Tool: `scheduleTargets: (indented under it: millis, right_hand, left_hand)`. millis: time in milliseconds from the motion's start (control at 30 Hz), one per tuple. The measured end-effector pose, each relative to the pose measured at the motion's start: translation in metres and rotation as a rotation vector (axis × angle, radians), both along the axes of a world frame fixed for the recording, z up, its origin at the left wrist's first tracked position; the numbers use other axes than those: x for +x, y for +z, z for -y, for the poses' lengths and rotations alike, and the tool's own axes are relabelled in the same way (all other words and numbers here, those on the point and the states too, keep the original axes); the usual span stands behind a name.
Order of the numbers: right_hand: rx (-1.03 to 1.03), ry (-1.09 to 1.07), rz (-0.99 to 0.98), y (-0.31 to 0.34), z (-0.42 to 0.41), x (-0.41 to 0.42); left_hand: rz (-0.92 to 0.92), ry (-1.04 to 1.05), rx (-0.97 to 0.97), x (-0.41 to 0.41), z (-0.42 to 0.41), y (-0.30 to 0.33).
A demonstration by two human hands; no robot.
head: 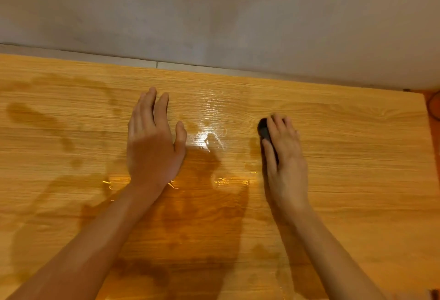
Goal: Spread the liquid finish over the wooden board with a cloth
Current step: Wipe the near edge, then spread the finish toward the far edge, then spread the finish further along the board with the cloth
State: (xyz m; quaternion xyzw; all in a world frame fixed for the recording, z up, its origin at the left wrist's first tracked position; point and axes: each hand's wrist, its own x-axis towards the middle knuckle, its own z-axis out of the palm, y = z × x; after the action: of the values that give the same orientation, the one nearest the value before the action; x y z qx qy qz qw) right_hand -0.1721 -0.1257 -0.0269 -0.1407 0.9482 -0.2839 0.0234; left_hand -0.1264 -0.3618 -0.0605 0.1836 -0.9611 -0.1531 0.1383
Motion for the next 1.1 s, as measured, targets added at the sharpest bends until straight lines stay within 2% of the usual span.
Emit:
scheduleTargets:
  millis: [100,200,300,367,467,533,600,700,833,900,1033,1100]
  right_hand:
    - [-0.003,0.056,0.004,0.0,-0.004,0.02]
    - [0.0,0.029,-0.02,-0.004,0.006,-0.027]
    - [-0.001,-0.099,-0.013,-0.01,0.016,-0.086]
    - [0.004,-0.13,-0.027,-0.012,0.016,-0.092]
    - [0.043,-0.137,-0.067,-0.009,0.008,-0.031]
    - [0.077,-0.097,-0.057,-0.007,0.002,0.027]
    - [0.095,-0.026,-0.052,-0.006,-0.003,0.05]
    - [0.087,0.006,-0.047,-0.006,0.003,-0.001]
    - [0.059,-0.157,-0.047,-0.014,0.032,-0.092]
    - [0.037,-0.169,-0.043,-0.014,0.042,-0.078]
    - [0.049,0.041,-0.02,-0.005,0.029,0.022]
    - [0.066,0.117,-0.022,-0.005,0.022,0.023]
  left_hand:
    - [-0.017,0.006,0.002,-0.001,-0.001,-0.001]
    - [-0.021,0.001,-0.003,-0.002,0.001,-0.001]
    - [-0.016,-0.005,0.007,-0.001,0.0,0.0]
    - [-0.022,-0.009,0.009,-0.001,0.0,0.0]
    - [-0.036,-0.006,0.011,0.0,-0.001,-0.001]
    - [-0.042,-0.004,0.02,0.0,-0.001,-0.001]
    - [-0.041,-0.002,0.031,-0.001,-0.002,0.0]
    - [-0.04,-0.004,0.035,-0.003,-0.001,0.0]
    - [-0.044,0.004,0.016,-0.003,0.0,-0.002]
    - [-0.037,0.001,0.009,-0.002,0.0,-0.002]
    - [-0.021,0.002,0.035,-0.001,-0.001,-0.001]
    - [-0.018,0.008,0.044,-0.003,-0.001,0.0]
